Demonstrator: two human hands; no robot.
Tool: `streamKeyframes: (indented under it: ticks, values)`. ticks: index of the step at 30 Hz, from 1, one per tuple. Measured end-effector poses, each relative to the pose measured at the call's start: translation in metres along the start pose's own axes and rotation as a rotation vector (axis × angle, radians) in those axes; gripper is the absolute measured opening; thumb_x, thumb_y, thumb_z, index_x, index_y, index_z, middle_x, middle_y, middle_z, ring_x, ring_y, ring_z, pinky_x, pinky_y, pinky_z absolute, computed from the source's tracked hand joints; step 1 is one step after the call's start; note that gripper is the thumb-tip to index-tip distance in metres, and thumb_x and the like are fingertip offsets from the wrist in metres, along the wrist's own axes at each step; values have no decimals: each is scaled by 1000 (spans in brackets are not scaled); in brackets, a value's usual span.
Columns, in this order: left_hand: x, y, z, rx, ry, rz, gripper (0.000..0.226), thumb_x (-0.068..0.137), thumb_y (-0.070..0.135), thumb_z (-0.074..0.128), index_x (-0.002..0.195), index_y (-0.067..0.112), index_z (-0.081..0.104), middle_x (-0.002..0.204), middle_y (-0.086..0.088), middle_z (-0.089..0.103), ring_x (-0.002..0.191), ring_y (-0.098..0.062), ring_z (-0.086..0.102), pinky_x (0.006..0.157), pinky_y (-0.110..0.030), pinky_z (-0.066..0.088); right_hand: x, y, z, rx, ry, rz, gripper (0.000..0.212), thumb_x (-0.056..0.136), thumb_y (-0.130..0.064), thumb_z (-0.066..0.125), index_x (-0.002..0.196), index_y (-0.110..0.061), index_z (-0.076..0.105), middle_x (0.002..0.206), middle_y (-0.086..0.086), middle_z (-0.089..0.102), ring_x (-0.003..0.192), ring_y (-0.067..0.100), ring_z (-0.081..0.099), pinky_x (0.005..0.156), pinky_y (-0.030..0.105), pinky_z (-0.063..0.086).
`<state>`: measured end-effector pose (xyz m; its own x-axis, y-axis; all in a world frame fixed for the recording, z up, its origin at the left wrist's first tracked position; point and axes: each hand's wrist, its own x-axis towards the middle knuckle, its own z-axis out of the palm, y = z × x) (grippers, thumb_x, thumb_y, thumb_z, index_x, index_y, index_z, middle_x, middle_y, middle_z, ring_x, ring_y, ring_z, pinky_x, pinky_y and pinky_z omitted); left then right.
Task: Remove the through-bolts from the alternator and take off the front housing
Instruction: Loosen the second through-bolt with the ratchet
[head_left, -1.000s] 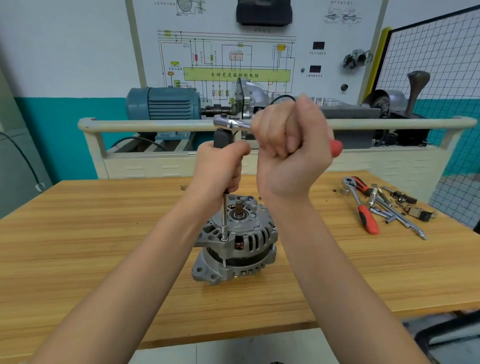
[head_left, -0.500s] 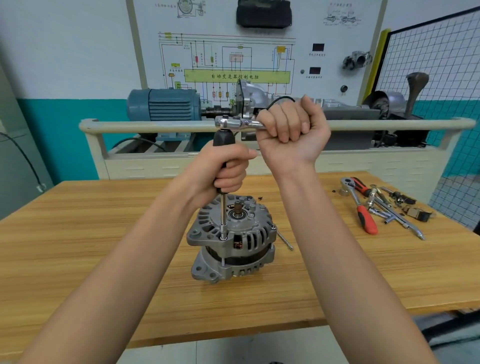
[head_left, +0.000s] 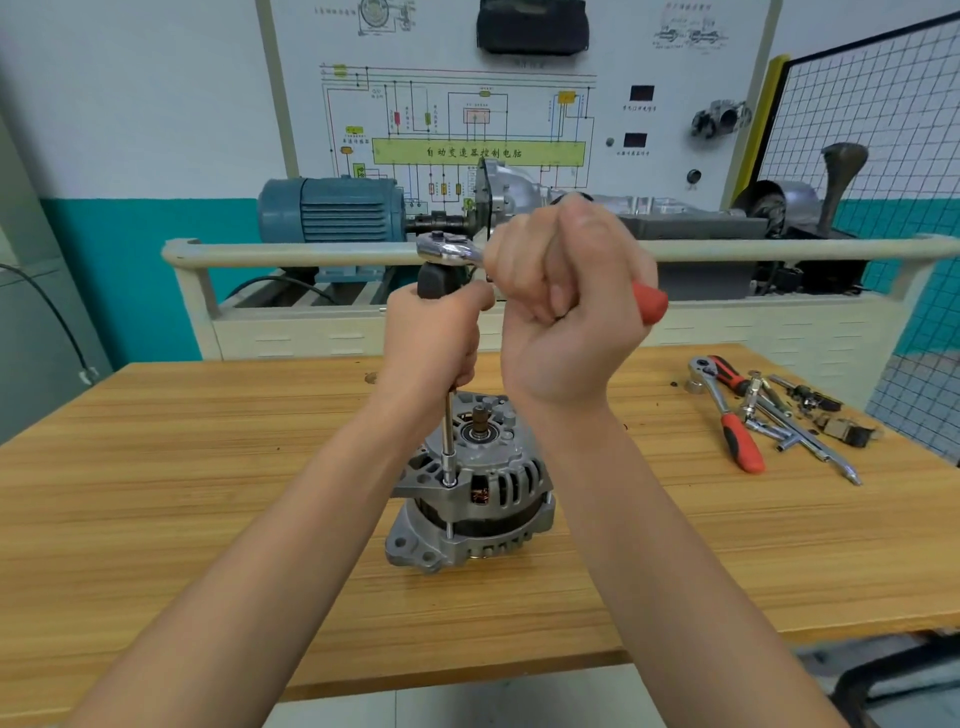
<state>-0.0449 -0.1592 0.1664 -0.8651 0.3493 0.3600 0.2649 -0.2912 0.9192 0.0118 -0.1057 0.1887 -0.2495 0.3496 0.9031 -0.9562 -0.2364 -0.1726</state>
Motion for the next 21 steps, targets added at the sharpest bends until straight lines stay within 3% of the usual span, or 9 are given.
streamKeyframes:
  ticks: [3, 5, 9, 12, 15, 18, 21]
  values:
    - [3, 5, -15, -40, -279, -40, 43, 81, 3, 56, 48, 18, 33, 38, 5, 24, 32, -10, 18, 37, -16, 21, 16, -3, -16, 301, 54, 200, 51, 84, -6, 37, 35, -21, 38, 33, -6, 25, 35, 10, 16, 44, 24, 20]
    - [5, 9, -21, -57, -461, -74, 37, 77, 10, 57, 46, 18, 37, 38, 4, 26, 32, -11, 22, 38, -18, 24, 25, -3, -28, 511, 180, 376, 49, 82, -12, 39, 33, -17, 35, 31, -4, 23, 37, 13, 11, 42, 23, 20]
    - [8, 13, -20, -84, -609, -175, 40, 77, 13, 56, 44, 18, 35, 35, 6, 23, 28, -6, 19, 36, -19, 14, 31, 5, -41, 750, 400, 504, 46, 80, -15, 40, 34, -16, 31, 30, -4, 23, 38, 10, 7, 41, 21, 16]
    - [8, 12, -17, -82, -536, -185, 47, 81, 10, 54, 41, 20, 32, 34, 7, 21, 27, -5, 15, 35, -16, 12, 27, 3, -36, 664, 383, 441, 46, 80, -15, 40, 35, -17, 33, 31, -4, 24, 31, 10, 15, 40, 21, 19]
    - [3, 8, -14, -49, -343, -118, 53, 87, 5, 48, 41, 21, 30, 35, 6, 20, 29, -8, 13, 36, -13, 14, 17, -3, -27, 501, 245, 322, 49, 83, -11, 39, 35, -18, 35, 32, -5, 27, 34, 12, 16, 41, 23, 23]
    - [0, 6, -4, -18, -128, -65, 45, 86, 3, 51, 50, 19, 29, 37, 6, 21, 31, -10, 14, 36, -14, 15, 6, -6, -12, 250, 90, 145, 50, 85, -5, 34, 39, -23, 32, 35, -6, 30, 37, 11, 17, 44, 26, 20]
    - [-2, 5, 4, 0, -11, -27, 40, 83, 0, 50, 53, 19, 30, 37, 7, 25, 31, -9, 16, 37, -13, 15, -5, -3, 0, -51, 25, -44, 41, 80, -5, 43, 46, -22, 30, 41, -5, 30, 40, 9, 25, 47, 30, 17]
